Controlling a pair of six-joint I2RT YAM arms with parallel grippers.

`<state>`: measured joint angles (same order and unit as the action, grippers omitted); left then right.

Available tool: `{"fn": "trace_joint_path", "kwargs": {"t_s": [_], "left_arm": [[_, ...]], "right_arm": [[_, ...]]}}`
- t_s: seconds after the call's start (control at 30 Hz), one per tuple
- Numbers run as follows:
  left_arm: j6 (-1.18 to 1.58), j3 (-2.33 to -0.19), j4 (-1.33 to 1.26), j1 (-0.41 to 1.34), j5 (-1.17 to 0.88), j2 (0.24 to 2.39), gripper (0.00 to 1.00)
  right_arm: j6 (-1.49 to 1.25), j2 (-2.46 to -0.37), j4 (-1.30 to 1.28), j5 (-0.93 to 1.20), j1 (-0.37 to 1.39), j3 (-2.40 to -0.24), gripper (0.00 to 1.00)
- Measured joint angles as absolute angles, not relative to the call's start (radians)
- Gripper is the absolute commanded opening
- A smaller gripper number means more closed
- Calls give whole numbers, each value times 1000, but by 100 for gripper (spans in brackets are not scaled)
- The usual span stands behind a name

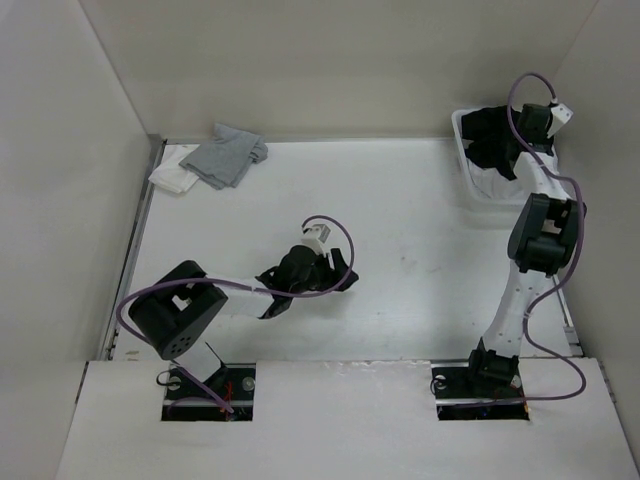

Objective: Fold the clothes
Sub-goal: Grab the tank top from the pile, then move the tank top to the center of the board

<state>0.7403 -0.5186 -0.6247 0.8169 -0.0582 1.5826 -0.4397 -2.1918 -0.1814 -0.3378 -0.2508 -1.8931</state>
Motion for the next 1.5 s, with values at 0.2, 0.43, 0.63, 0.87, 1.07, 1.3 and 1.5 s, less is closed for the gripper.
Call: {"fn": "trace_joint_path", "kwargs": {"t_s": [0.2, 0.43, 0.63, 0.87, 1.07, 1.3, 1.5], "left_arm": [[740, -519, -646, 802, -62, 1584, 56], [740, -519, -650, 799, -65, 1589, 56], [764, -472, -652, 744, -67, 1499, 54], [822, -371, -594, 584, -17, 1172, 54], [846, -328, -506, 478, 12, 1008, 54], [851, -288, -403, 388, 17, 1003, 52], [839, -288, -373, 402, 23, 1050, 49]], "right_arm": [[-457, -2170, -102, -321, -256, -1823, 0], [-474, -1680, -13, -319, -195, -1489, 0], [-466, -1034, 88, -310, 215, -1389, 0], [-432, -819, 46, -317, 751, -1437, 1], [-430, -864, 67, -340, 793, -1329, 2], [-624, -1329, 176, -117, 474, -1113, 5], [-710, -1906, 150, 14, 284, -1390, 42]]}}
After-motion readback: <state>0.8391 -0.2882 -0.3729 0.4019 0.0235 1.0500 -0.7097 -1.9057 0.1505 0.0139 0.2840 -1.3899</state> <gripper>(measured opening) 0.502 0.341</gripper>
